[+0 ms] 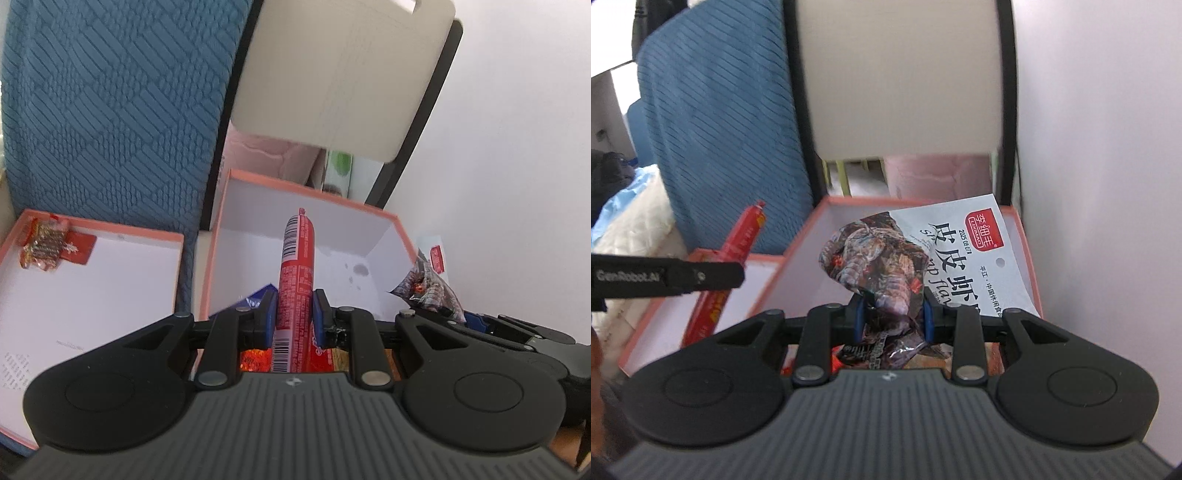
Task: Organize snacks
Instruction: 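Carry sausage and shrimp packet into the pink-rimmed box and open both grippers, then withdraw both tools up and away from the box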
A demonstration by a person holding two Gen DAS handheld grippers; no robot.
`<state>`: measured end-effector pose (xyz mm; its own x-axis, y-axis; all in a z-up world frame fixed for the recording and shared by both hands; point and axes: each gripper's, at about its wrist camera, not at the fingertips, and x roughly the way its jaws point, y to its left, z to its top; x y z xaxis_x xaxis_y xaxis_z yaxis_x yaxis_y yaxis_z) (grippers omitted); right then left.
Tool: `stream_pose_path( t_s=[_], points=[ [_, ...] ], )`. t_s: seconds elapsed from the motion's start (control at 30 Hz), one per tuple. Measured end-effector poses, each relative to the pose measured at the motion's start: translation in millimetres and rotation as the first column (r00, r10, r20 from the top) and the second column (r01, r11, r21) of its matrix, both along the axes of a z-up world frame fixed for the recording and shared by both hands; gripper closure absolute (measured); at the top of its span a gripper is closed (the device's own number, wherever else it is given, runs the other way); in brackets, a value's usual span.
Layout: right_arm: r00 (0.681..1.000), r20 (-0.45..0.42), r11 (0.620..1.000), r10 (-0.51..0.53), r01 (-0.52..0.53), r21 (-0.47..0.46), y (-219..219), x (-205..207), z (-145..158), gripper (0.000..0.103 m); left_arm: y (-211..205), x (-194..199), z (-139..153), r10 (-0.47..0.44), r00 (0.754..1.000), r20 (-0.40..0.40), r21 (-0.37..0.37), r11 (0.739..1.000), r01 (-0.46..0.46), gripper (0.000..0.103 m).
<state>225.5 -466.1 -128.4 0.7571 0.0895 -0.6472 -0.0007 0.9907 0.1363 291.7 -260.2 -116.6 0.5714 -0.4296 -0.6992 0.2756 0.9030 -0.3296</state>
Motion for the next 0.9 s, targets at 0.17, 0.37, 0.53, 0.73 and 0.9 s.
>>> stream_pose_path(
  t_s=[0.17,0.37,0.53,0.73,0.9],
  points=[
    [0.997,-0.052,0.998,-0.052,0.053,0.018,-13.2,9.0,-23.9,0.069,-8.2,4.4,-15.6,-0.028,0.999,-0.03,0.022,0.999,0.029,0.079],
    [0.994,-0.076,0.996,-0.072,0.075,0.043,-17.5,13.0,-33.5,0.046,-10.1,1.9,-13.6,-0.041,0.999,-0.017,0.041,0.998,0.041,0.066],
    [0.988,-0.068,0.99,-0.137,0.139,0.015,-22.2,10.9,-30.2,0.024,0.7,-8.4,3.7,-0.035,0.999,0.021,0.027,0.999,0.035,0.04],
    [0.99,-0.006,0.99,-0.138,0.138,0.021,-16.7,-10.3,-0.6,0.024,16.8,-32.1,41.3,-0.035,0.994,0.101,0.024,0.999,0.033,0.04],
    [0.99,0.081,0.992,-0.119,0.116,0.043,-7.2,-41.2,42.9,0.024,32.4,-57.3,80.7,-0.032,0.982,0.185,0.029,0.999,0.027,0.04]
  ],
)
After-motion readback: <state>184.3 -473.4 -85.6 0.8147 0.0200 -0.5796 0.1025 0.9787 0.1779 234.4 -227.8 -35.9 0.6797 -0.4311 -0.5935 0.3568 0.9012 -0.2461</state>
